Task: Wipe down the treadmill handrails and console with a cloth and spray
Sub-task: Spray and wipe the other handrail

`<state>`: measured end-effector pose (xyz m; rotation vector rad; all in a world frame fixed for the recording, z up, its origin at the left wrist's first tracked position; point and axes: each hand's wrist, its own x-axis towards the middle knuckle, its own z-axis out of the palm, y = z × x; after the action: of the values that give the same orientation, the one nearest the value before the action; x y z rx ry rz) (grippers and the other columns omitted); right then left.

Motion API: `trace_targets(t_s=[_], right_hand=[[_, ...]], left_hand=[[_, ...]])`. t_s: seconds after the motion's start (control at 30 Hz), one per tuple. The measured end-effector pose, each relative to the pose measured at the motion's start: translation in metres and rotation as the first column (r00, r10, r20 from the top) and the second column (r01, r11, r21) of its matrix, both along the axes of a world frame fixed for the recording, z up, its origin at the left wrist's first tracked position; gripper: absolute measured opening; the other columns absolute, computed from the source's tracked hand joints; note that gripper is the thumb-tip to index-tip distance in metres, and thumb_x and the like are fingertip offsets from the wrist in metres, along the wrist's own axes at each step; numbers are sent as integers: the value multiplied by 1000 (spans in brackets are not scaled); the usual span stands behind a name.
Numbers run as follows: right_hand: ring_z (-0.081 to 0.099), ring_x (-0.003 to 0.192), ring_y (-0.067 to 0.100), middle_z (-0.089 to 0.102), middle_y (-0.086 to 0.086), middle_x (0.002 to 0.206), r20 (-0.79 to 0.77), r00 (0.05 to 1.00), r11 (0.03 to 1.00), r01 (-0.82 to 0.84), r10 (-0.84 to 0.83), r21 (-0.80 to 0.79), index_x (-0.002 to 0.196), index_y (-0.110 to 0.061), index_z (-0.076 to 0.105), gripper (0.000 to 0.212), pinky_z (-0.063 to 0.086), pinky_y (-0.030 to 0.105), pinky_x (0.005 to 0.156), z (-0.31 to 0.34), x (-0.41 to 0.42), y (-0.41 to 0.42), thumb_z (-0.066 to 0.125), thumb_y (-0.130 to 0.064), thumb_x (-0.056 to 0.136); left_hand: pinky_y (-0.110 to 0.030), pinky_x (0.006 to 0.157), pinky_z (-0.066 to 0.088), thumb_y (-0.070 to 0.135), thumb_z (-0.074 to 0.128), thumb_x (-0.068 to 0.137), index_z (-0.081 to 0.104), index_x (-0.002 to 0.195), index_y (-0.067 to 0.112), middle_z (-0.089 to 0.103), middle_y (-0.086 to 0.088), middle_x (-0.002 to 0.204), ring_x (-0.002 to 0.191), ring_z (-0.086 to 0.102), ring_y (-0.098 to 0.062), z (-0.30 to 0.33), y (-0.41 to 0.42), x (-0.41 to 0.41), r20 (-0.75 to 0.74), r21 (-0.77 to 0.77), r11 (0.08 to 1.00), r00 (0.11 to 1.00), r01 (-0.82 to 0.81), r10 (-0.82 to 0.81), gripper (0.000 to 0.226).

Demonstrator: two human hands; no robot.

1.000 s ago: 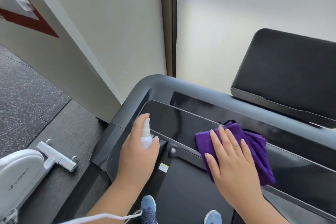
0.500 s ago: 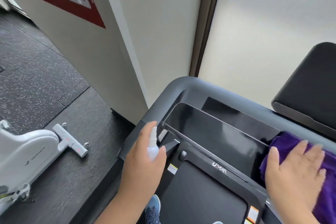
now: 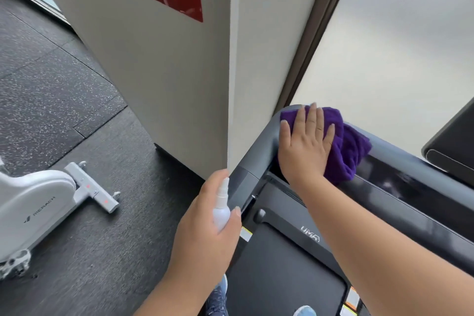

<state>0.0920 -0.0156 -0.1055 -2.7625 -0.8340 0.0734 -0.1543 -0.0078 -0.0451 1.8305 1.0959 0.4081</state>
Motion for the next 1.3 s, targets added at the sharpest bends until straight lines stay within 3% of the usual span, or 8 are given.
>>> trace_targets(t_s=[0.1, 0.23, 0.4, 0.57, 0.73, 0.87, 1.13, 1.3], right_hand=[[-10, 160, 13, -2, 0, 175, -38, 995, 995, -90, 92, 44, 167, -19, 9, 76, -10, 45, 129, 4, -6, 6, 4, -60, 102], [-7, 160, 10, 1, -6, 175, -67, 909, 908, -403, 412, 113, 166, -25, 15, 72, -1, 40, 131, 4, -19, -30, 9, -59, 103], [3, 160, 11, 2, -9, 174, 24, 708, 707, -702, 706, -85, 166, -31, 12, 67, 3, 39, 130, -8, 0, -106, 20, -61, 107], [1, 161, 14, 4, -3, 174, 66, 828, 829, -549, 557, -107, 166, -34, 12, 83, 4, 49, 130, -7, 37, -170, 30, -77, 97], [7, 161, 20, 10, 3, 174, 128, 863, 872, -485, 489, -66, 165, -29, 19, 84, 8, 52, 129, -6, 54, -198, 37, -71, 96], [8, 161, 20, 15, 5, 173, 133, 853, 863, -499, 505, -73, 163, -25, 29, 80, 9, 53, 129, -7, 53, -198, 38, -68, 96], [13, 160, 23, 18, 6, 172, 142, 846, 858, -511, 514, -56, 162, -23, 34, 82, 9, 54, 129, -7, 53, -198, 36, -70, 94], [15, 160, 21, 21, 2, 172, 146, 845, 857, -512, 514, -51, 161, -24, 35, 83, 5, 51, 130, -9, 56, -200, 39, -70, 92]], left_hand=[[-21, 78, 44, 23, 69, 90, 38, 121, 67, 55, 39, 116, 99, 59, 0, -3, 2, -4, -21, 3, 997, 996, -83, 83, 62], [-34, 87, 48, 21, 68, 91, 39, 129, 60, 58, 28, 127, 103, 59, -7, -1, -6, 0, -32, 6, 984, 984, -177, 177, 62], [-32, 83, 45, 19, 69, 91, 42, 131, 55, 61, 21, 123, 104, 60, -9, 12, -30, 16, -65, 89, 969, 969, -231, 237, 60], [-31, 76, 43, 21, 65, 92, 41, 132, 51, 59, 18, 111, 96, 57, -14, 26, -72, 44, -162, 116, 964, 953, -239, 256, 56], [-14, 45, 35, 29, 58, 97, 38, 130, 49, 54, 15, 86, 70, 50, -6, 34, -82, 74, -265, 132, 956, 920, -261, 288, 43], [-33, 67, 38, 33, 59, 99, 43, 134, 35, 53, 5, 87, 80, 50, -22, 43, -83, 80, -266, 237, 917, 887, -320, 378, 38], [-41, 78, 49, 28, 59, 97, 38, 136, 42, 57, 2, 102, 95, 56, -29, 55, -84, 61, -289, 279, 860, 816, -428, 500, 46], [-36, 65, 44, 26, 59, 95, 41, 117, 43, 59, 0, 90, 82, 55, -26, 53, -84, 54, -290, 237, 834, 783, -499, 551, 33]])
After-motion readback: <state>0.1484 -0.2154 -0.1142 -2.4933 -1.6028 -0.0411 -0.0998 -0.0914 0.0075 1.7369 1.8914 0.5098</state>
